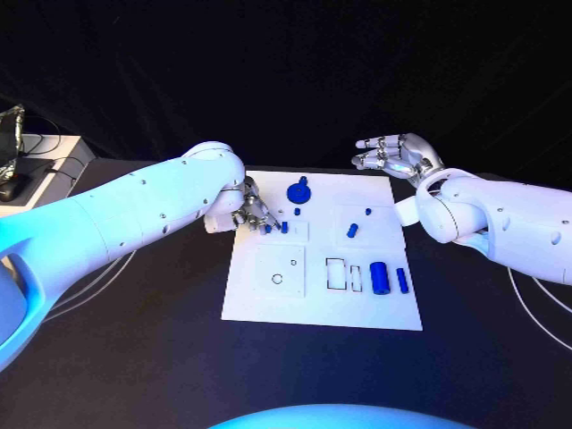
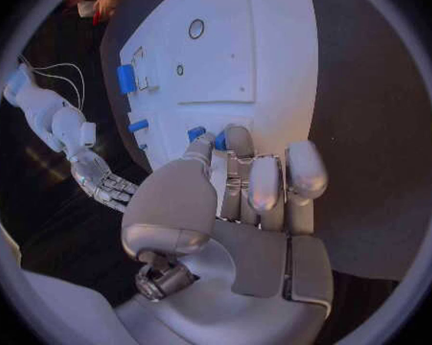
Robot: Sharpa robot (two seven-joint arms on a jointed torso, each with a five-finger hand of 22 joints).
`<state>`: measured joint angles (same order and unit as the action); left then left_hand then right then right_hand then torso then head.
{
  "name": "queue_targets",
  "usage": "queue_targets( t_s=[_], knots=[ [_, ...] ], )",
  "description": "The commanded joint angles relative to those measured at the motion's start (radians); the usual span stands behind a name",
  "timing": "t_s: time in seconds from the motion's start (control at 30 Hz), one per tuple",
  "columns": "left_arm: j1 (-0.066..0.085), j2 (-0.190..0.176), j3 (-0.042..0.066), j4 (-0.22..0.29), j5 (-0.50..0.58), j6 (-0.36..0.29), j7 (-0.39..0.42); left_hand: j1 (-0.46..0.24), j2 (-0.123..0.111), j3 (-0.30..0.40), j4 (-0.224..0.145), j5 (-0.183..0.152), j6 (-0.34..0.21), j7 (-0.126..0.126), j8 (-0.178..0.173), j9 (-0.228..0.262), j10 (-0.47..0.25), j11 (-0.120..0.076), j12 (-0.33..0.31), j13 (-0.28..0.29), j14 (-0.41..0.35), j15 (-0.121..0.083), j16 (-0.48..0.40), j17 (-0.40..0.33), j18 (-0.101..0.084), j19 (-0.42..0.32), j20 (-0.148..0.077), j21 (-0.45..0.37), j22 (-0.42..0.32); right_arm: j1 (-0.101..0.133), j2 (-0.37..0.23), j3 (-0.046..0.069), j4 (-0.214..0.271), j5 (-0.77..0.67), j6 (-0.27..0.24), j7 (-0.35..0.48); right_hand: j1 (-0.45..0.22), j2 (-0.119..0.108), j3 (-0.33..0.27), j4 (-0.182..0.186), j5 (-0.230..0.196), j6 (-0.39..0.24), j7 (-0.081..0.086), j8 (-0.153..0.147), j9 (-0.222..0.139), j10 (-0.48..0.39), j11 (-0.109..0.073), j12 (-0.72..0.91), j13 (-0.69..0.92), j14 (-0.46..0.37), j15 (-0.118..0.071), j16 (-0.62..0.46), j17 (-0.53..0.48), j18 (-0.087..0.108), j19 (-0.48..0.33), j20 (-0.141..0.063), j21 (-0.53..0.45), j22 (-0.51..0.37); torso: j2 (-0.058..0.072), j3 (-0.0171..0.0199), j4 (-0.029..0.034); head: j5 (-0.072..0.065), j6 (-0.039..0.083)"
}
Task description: Assemble the parts on the task board
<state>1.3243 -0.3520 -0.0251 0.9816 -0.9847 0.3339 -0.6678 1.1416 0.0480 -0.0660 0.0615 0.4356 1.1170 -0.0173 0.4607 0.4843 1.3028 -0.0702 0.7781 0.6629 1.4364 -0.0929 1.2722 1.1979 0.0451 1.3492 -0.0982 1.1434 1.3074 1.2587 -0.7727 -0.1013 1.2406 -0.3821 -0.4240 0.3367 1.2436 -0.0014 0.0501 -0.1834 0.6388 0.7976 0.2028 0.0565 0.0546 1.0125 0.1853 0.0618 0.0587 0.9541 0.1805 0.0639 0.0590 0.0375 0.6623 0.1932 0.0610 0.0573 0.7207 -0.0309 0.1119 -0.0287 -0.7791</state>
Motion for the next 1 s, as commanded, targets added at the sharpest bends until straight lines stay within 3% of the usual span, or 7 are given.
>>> queue_targets(
  t_s=[0.03, 0.3, 0.37, 0.43, 0.63, 0.8, 1.0],
  knots=[
    [-0.005, -0.004, -0.002, 0.010, -0.004, -0.004, 0.004, -0.001, -0.012, -0.016, 0.001, -0.005, 0.001, 0.008, -0.001, 0.000, 0.004, 0.006, -0.002, -0.001, 0.007, -0.001, 0.004, 0.000, -0.004, 0.005, -0.002, 0.003, 0.118, 0.000, -0.001, 0.000, 0.001, -0.008, 0.016, 0.009, -0.007, -0.002, 0.000, -0.008, 0.005, 0.007, 0.026, -0.003, 0.001, 0.007, -0.003, -0.003, -0.001, -0.004, -0.001, -0.006, -0.001, -0.018, -0.009, 0.001, -0.004, -0.001, 0.001, -0.0001, -0.0001, 0.000, 0.000],
    [-0.006, -0.029, 0.000, 0.040, -0.010, -0.014, 0.003, 0.009, -0.004, -0.117, 0.013, -0.045, 0.004, 0.010, 0.002, 0.001, 0.004, 0.007, -0.002, -0.004, 0.006, -0.001, 0.002, -0.001, -0.003, 0.004, -0.002, 0.001, 0.117, 0.000, -0.001, 0.000, 0.000, -0.008, 0.016, 0.009, -0.007, -0.002, 0.000, -0.008, 0.005, 0.007, 0.026, -0.003, 0.001, 0.007, -0.003, -0.003, -0.001, -0.004, -0.001, -0.006, -0.001, -0.018, -0.009, 0.001, -0.004, -0.001, -0.001, -0.0009, 0.0008, -0.001, 0.000],
    [-0.006, -0.036, 0.000, 0.048, -0.012, -0.017, 0.002, 0.000, -0.005, -0.130, 0.020, -0.114, 0.005, 0.011, 0.004, 0.003, 0.005, 0.008, -0.002, -0.004, 0.007, 0.000, 0.003, 0.000, -0.003, 0.004, -0.001, 0.001, 0.117, 0.000, -0.001, 0.000, 0.000, -0.008, 0.016, 0.009, -0.007, -0.002, 0.000, -0.008, 0.005, 0.007, 0.026, -0.003, 0.001, 0.007, -0.003, -0.003, -0.001, -0.004, -0.001, -0.006, -0.001, -0.018, -0.009, 0.001, -0.004, -0.001, -0.001, -0.0006, 0.0012, -0.001, 0.000],
    [-0.006, -0.043, 0.001, 0.056, -0.016, -0.020, 0.003, -0.016, -0.003, -0.141, 0.033, -0.232, 0.005, 0.013, 0.006, 0.004, 0.006, 0.009, -0.001, -0.004, 0.007, 0.001, 0.003, 0.001, -0.003, 0.005, -0.001, 0.002, 0.118, 0.000, -0.001, 0.000, -0.001, -0.008, 0.017, 0.009, -0.007, -0.002, 0.001, -0.009, 0.007, 0.007, 0.026, -0.003, 0.001, 0.007, -0.003, -0.003, -0.001, -0.004, -0.001, -0.006, -0.001, -0.018, -0.009, 0.001, -0.004, -0.001, -0.001, -0.0005, 0.0013, -0.002, 0.000],
    [-0.006, -0.062, 0.002, 0.084, -0.020, -0.029, 0.004, -0.024, -0.007, -0.142, 0.048, -0.328, 0.003, 0.013, 0.009, 0.007, 0.006, 0.010, 0.000, -0.005, 0.007, 0.001, 0.004, 0.002, -0.003, 0.005, 0.000, 0.001, 0.118, 0.000, -0.001, 0.000, -0.002, -0.008, 0.017, 0.010, -0.007, -0.001, 0.002, -0.010, 0.009, 0.007, 0.026, -0.003, 0.001, 0.007, -0.003, -0.003, -0.001, -0.004, -0.001, -0.006, -0.001, -0.018, -0.009, 0.001, -0.004, -0.001, -0.001, -0.0009, 0.0009, -0.001, -0.001],
    [-0.006, -0.081, 0.008, 0.112, -0.002, -0.060, 0.019, -0.028, -0.017, -0.134, 0.058, -0.377, -0.004, 0.016, 0.009, 0.008, 0.001, 0.012, -0.001, -0.008, 0.006, 0.002, -0.006, -0.009, -0.001, 0.003, 0.001, -0.002, 0.116, -0.001, 0.000, 0.000, -0.003, -0.008, 0.018, 0.010, -0.007, -0.001, 0.002, -0.010, 0.009, 0.007, 0.026, -0.003, 0.001, 0.007, -0.003, -0.003, -0.001, -0.004, -0.001, -0.006, -0.001, -0.018, -0.009, 0.001, -0.004, -0.001, -0.001, -0.0011, 0.0010, -0.001, 0.000],
    [-0.006, -0.106, 0.027, 0.145, 0.021, -0.110, 0.042, -0.023, -0.043, -0.128, 0.075, -0.383, -0.021, 0.023, 0.005, 0.006, -0.013, 0.016, -0.001, -0.014, 0.001, 0.003, -0.023, -0.032, 0.004, -0.002, 0.006, -0.014, 0.113, -0.002, 0.000, 0.000, -0.004, -0.008, 0.019, 0.010, -0.007, -0.001, 0.002, -0.010, 0.009, 0.007, 0.026, -0.003, 0.001, 0.007, -0.003, -0.003, -0.001, -0.004, -0.001, -0.006, -0.001, -0.018, -0.009, 0.001, -0.004, -0.001, 0.000, -0.0005, 0.0002, 0.000, 0.002]
  ],
)
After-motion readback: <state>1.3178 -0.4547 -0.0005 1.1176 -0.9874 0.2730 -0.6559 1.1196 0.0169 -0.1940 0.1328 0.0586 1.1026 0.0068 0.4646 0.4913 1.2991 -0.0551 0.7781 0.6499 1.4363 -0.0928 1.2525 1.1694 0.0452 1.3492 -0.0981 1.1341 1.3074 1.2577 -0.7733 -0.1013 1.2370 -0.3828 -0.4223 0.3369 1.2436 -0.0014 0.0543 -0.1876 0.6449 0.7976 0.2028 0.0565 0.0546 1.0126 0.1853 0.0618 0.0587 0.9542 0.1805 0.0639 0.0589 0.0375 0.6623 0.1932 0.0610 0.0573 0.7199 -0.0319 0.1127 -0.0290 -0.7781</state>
